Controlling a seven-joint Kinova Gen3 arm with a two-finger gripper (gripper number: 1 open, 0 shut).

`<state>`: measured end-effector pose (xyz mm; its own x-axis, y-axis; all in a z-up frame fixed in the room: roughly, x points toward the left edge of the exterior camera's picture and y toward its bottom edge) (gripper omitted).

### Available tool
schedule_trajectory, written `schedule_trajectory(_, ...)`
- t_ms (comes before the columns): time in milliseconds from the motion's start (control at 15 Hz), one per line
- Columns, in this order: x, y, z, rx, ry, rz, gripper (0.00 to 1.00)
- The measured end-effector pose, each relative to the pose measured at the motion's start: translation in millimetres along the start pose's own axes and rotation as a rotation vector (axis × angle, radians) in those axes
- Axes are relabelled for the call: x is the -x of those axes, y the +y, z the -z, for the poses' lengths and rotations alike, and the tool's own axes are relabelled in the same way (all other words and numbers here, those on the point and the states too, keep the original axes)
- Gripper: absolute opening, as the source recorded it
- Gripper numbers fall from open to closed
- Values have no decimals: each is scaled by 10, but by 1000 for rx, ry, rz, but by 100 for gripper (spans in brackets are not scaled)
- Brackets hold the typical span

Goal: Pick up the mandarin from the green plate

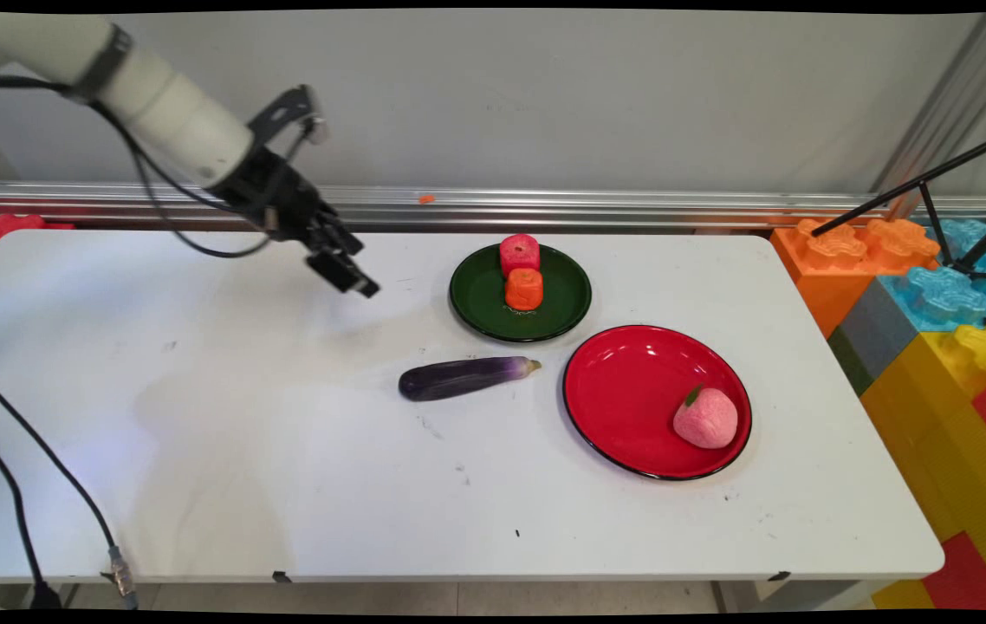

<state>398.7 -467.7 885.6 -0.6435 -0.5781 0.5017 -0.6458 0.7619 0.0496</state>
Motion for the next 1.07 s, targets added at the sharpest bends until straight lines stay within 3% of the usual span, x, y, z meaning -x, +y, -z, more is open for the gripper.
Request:
schedule_trajectory(467,-463,219,-640,-84,42,94,100)
schedule_trajectory(1067,-799,208,-1402,-151,84,203,100)
